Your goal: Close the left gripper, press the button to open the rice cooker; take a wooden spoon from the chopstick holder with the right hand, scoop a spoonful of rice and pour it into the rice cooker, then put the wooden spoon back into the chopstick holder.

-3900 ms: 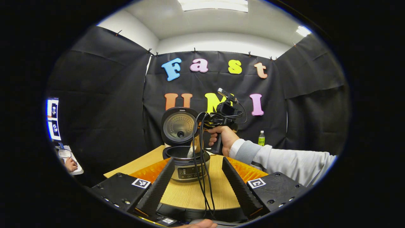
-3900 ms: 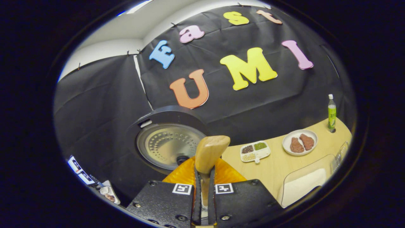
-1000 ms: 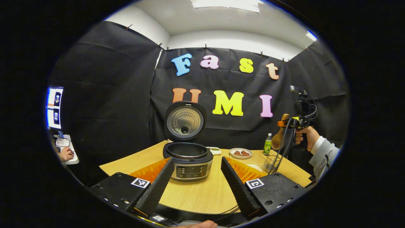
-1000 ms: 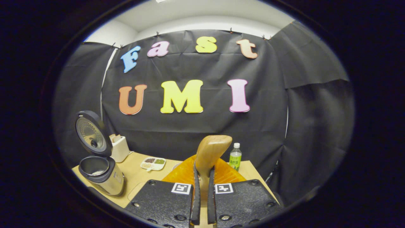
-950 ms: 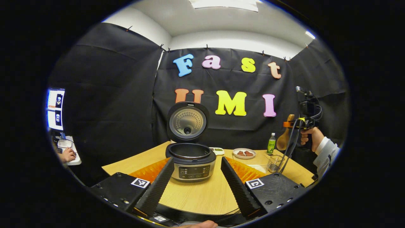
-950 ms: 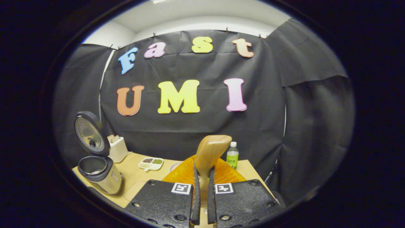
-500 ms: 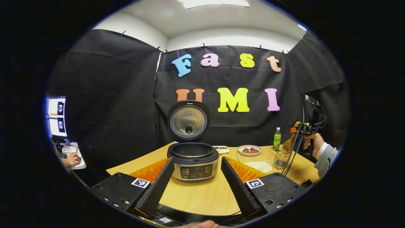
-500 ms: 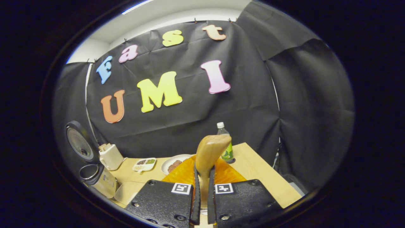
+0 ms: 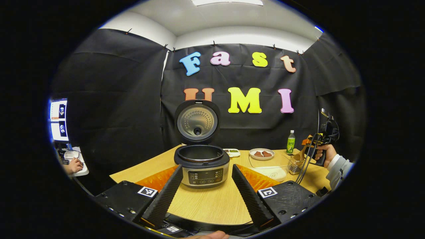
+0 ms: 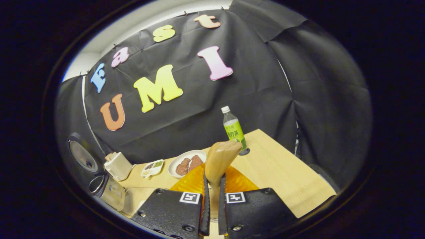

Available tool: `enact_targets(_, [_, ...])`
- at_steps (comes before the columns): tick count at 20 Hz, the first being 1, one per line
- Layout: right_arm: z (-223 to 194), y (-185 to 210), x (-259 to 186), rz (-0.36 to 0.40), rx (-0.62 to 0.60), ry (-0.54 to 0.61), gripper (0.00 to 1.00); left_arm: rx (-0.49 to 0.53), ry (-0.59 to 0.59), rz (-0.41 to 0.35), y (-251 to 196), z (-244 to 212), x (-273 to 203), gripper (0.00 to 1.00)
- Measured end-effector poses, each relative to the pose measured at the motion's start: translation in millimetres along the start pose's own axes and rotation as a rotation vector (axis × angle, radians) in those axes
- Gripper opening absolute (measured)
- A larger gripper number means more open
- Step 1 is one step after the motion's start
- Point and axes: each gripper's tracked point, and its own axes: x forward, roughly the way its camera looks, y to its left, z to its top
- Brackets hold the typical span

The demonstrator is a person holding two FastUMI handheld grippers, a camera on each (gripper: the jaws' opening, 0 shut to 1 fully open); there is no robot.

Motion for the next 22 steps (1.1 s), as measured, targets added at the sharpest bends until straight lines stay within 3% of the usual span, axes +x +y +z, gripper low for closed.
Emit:
enact_targets(3, [-8,0,6,-0.015,0.039,0.028,0.15,-0.002,-0.013,0.017,5,3,1,0.95])
enact_targets(6, [-12,9,5,0.003,0.023,0.042,0.25,0.002,-0.007,0.031,7,-1,6,0.95])
enact_targets(9, [-2,12,-8,-0.013,0.041,0.014,0.76,-0.004,0.020,0.028,1,-10,13,0.95])
enact_targets(12, [16,14,-31,-0.030,0.032,-0.067,0.95,-0.014,0.034,-0.011,-21,-16,20,0.95])
enact_targets(14, [32,14,-51,-0.044,-0.003,-0.142,0.90,0.019,0.063,-0.036,-32,-27,24,0.95])
enact_targets(15, [37,17,-66,-0.041,-0.011,-0.169,0.96,0.044,0.070,-0.035,-34,-29,27,0.95])
enact_targets(17, [40,32,-98,0.016,0.008,-0.218,0.97,0.072,0.106,-0.030,-34,-35,35,0.94])
enact_targets(18, [42,38,-116,0.030,0.001,-0.244,0.92,0.072,0.115,-0.035,-36,-34,38,0.94])
enact_targets(19, [42,41,-131,0.036,-0.026,-0.276,0.96,0.068,0.117,-0.042,-38,-30,40,0.94])
enact_targets(22, [38,48,-181,-0.003,-0.139,-0.368,0.96,0.040,0.102,-0.045,-35,-8,47,0.94])
